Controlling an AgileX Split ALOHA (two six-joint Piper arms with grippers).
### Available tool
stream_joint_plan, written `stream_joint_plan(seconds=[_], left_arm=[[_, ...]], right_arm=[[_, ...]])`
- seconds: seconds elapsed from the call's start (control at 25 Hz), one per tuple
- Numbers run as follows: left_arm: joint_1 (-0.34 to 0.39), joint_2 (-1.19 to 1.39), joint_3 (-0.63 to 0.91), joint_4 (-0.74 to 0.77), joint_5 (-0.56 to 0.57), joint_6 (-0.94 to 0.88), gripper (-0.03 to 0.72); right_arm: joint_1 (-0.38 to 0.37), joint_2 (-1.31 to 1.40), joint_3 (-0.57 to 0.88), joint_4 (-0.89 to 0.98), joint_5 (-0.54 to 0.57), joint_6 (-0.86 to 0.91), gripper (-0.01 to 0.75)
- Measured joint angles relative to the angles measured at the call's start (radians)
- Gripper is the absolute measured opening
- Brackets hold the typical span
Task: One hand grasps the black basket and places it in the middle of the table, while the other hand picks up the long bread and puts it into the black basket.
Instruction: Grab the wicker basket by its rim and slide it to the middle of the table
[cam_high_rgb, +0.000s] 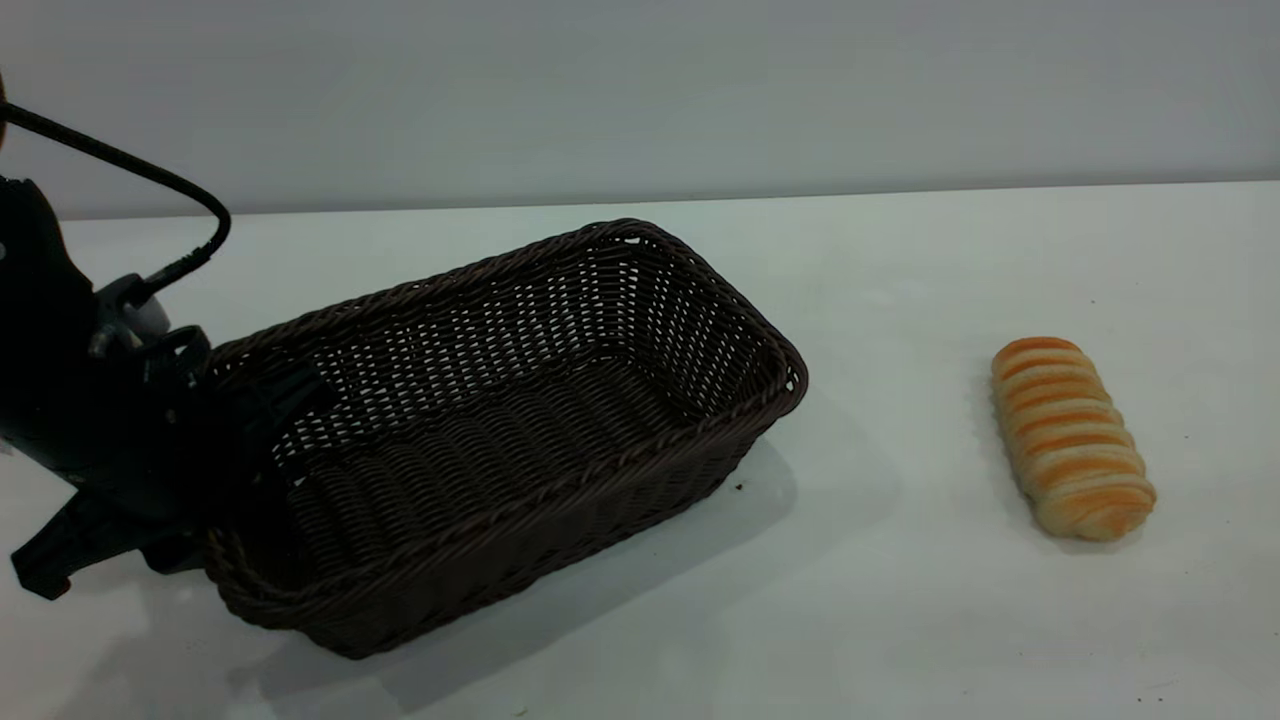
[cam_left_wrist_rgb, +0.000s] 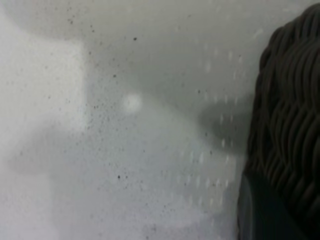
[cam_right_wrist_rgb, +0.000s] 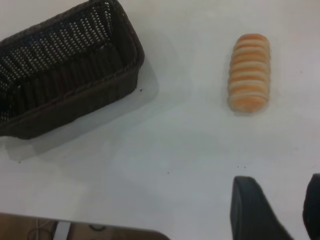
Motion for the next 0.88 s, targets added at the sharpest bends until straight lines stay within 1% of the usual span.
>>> stream_joint_plan(seconds=[0.16, 0.24, 0.4, 0.48, 0.56, 0.64, 0.88], left_arm=[[0.0, -0.076, 0.0, 0.044, -0.004, 0.044, 0.227], [0.0, -0.128, -0.008, 0.115, 0.011, 0.072, 0.227], [-0.002, -0.195, -0.084, 0.29, 0.14, 0.095, 0.227], [-0.002, -0.2, -0.131, 0.339, 0.201, 0.096, 0.227], [-0.002, -0.2, -0.153, 0.358, 0.237, 0.098, 0.227], [-0.007, -0.2, -0.159, 0.358, 0.244, 0.098, 0.227], [-0.054, -0.2, -0.161, 0.323, 0.199, 0.098, 0.227]], right_arm=[[0.0, 0.0, 0.0, 0.0, 0.0, -0.004, 0.243], [0.0, 0.0, 0.0, 0.0, 0.0, -0.004, 0.243], [0.0, 0.0, 0.0, 0.0, 0.0, -0.005, 0.243], [0.0, 0.0, 0.0, 0.0, 0.0, -0.006, 0.243], [0.0, 0.0, 0.0, 0.0, 0.0, -0.007, 0.243], [0.0, 0.0, 0.0, 0.001, 0.0, -0.007, 0.243], [0.0, 0.0, 0.0, 0.002, 0.0, -0.007, 0.243]])
